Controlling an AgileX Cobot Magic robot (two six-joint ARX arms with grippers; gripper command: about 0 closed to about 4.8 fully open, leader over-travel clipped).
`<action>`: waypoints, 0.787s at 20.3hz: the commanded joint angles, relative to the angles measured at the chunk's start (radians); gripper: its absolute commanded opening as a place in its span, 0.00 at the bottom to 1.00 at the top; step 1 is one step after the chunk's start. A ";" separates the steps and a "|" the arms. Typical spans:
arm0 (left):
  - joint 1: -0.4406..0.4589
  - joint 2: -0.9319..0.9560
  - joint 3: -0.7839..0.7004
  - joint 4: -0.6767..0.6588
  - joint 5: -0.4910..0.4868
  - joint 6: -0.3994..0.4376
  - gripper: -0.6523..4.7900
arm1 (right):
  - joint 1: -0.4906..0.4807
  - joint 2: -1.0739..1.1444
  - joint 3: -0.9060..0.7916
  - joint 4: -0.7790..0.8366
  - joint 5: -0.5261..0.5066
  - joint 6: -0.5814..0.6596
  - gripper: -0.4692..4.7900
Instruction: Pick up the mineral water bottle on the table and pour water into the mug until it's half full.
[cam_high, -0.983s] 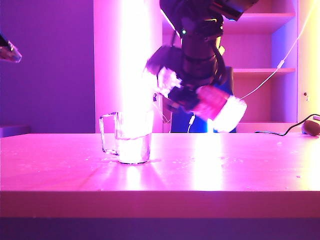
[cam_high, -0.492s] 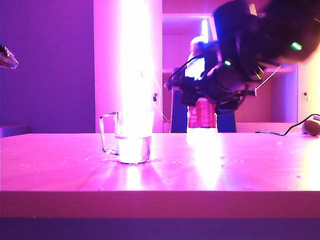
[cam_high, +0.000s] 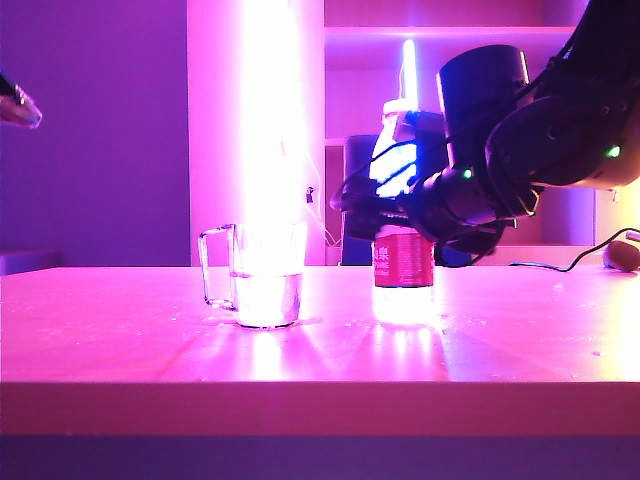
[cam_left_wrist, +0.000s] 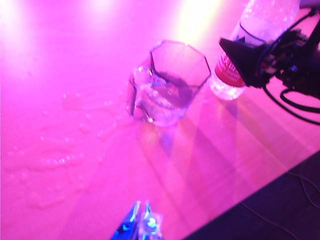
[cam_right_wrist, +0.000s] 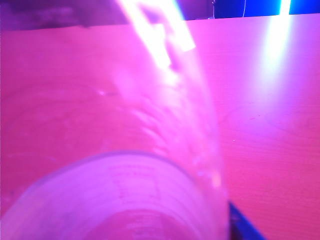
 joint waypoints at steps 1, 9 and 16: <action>0.001 -0.028 0.005 0.093 -0.010 0.002 0.11 | 0.013 -0.070 -0.014 -0.053 -0.002 0.001 1.00; 0.015 -0.346 -0.042 0.138 -0.415 0.002 0.11 | 0.039 -0.186 -0.033 -0.282 -0.003 -0.002 1.00; 0.018 -0.680 -0.261 0.132 -0.616 -0.123 0.11 | 0.106 -0.323 -0.095 -0.389 0.027 -0.002 1.00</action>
